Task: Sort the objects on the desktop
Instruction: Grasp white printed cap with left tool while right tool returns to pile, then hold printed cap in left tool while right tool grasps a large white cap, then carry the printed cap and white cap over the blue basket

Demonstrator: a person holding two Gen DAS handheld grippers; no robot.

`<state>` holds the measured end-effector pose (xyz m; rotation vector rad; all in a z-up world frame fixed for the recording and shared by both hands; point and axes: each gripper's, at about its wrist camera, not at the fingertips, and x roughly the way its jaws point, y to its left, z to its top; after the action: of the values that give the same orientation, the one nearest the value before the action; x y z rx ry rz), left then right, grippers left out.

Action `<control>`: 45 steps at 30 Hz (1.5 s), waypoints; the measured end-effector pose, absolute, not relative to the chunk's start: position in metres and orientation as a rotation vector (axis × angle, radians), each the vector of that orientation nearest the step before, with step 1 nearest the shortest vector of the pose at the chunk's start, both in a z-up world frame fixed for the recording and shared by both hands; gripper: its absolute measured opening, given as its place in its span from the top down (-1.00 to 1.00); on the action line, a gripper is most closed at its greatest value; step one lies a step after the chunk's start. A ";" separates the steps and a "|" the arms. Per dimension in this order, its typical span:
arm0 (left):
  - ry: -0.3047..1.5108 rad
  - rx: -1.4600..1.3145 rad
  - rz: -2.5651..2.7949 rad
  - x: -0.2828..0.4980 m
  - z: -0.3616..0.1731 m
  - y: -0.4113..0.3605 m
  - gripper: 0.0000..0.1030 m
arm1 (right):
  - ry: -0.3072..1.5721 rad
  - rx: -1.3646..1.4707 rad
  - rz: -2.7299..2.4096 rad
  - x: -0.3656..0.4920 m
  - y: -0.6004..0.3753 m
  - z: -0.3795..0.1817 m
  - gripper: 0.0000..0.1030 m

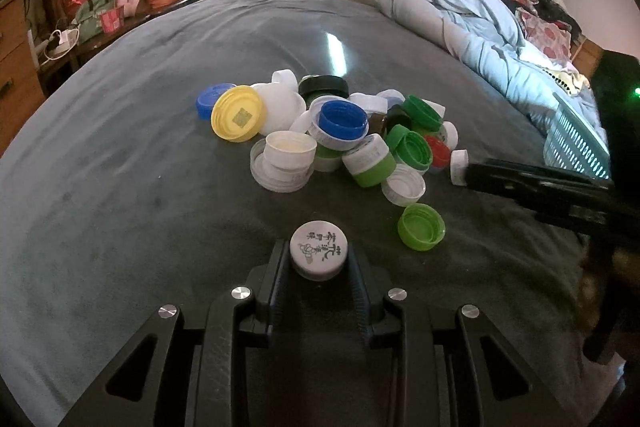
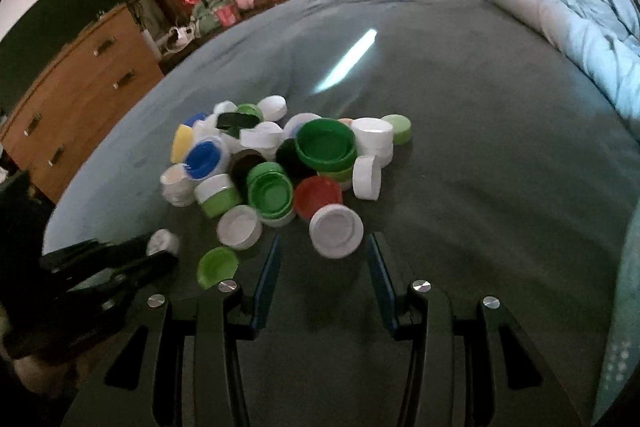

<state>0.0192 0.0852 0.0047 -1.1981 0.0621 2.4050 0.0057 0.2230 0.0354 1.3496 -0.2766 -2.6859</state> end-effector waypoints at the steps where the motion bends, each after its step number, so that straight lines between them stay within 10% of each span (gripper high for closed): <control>1: 0.064 -1.198 2.406 0.019 0.005 0.086 0.39 | -0.259 1.360 -2.686 0.003 0.222 0.032 0.24; 6: 0.090 -1.197 2.417 0.019 0.005 0.090 0.39 | -0.225 1.397 -2.688 -0.004 0.222 0.022 0.48; 25: 0.299 -0.846 2.720 0.106 0.180 0.123 0.39 | -0.143 0.903 -2.888 0.153 0.181 0.227 0.48; 45: 0.393 -0.552 2.758 0.191 0.262 0.136 0.39 | -0.137 0.708 -2.991 0.231 0.180 0.286 0.48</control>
<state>0.1913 0.1359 0.2623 -0.5517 0.3925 2.7584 0.2314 0.1801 0.2856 0.7076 -0.1374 -2.9910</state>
